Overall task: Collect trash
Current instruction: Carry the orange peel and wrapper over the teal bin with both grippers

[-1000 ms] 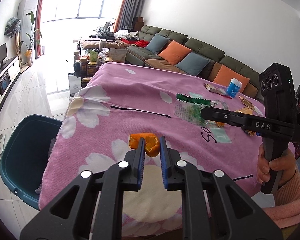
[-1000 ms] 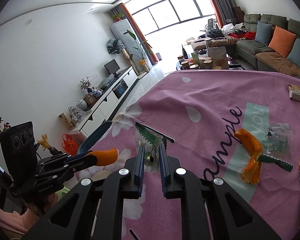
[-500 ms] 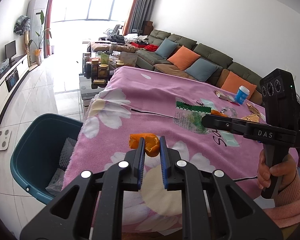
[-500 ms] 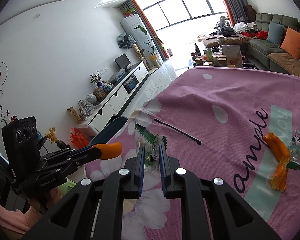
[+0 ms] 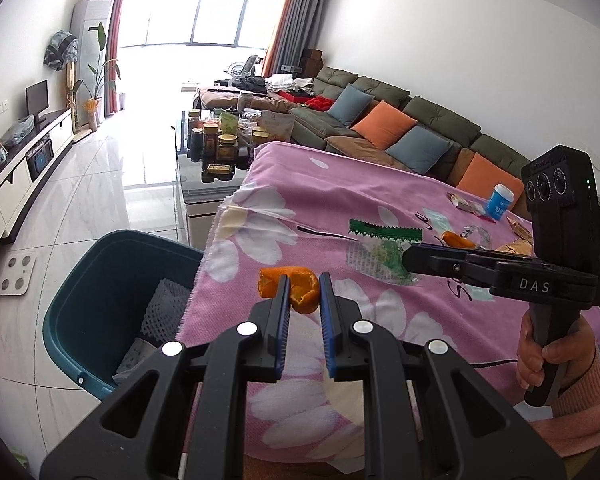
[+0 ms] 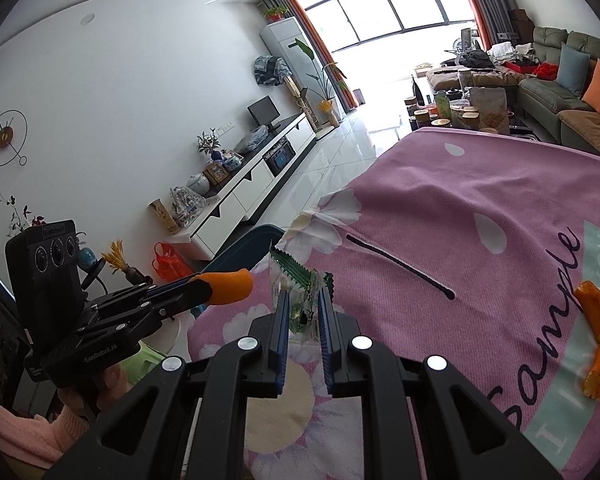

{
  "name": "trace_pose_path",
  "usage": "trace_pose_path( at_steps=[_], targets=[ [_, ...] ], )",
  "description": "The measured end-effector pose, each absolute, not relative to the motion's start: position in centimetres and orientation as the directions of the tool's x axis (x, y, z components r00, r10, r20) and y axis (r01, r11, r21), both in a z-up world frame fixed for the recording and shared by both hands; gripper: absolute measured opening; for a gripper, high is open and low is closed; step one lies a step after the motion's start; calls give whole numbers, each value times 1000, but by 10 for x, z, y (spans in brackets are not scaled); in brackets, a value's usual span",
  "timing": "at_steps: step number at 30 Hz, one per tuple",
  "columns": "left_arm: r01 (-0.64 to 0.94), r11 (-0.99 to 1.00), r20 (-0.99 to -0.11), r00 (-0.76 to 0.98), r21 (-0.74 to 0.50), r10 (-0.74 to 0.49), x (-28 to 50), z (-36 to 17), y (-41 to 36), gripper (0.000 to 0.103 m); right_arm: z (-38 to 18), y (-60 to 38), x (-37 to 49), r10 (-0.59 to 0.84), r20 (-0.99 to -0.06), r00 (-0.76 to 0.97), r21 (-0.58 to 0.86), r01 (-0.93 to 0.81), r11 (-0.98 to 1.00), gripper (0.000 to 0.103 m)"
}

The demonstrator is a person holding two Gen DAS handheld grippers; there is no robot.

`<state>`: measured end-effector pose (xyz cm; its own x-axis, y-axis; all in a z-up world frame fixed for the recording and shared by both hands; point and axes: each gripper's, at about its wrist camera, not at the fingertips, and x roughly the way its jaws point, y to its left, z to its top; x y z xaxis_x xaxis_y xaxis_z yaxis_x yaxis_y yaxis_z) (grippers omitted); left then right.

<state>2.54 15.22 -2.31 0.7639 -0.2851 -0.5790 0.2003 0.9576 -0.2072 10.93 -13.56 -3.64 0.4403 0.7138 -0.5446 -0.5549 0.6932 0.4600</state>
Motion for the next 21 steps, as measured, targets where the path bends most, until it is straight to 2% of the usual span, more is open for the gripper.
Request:
trace_pose_path(
  at_steps=[21],
  targets=[
    [80,979,-564,807,-189,-175,24,-15,198,15,-30,-83,118,754,-555,351,449,-637,627,13]
  ],
)
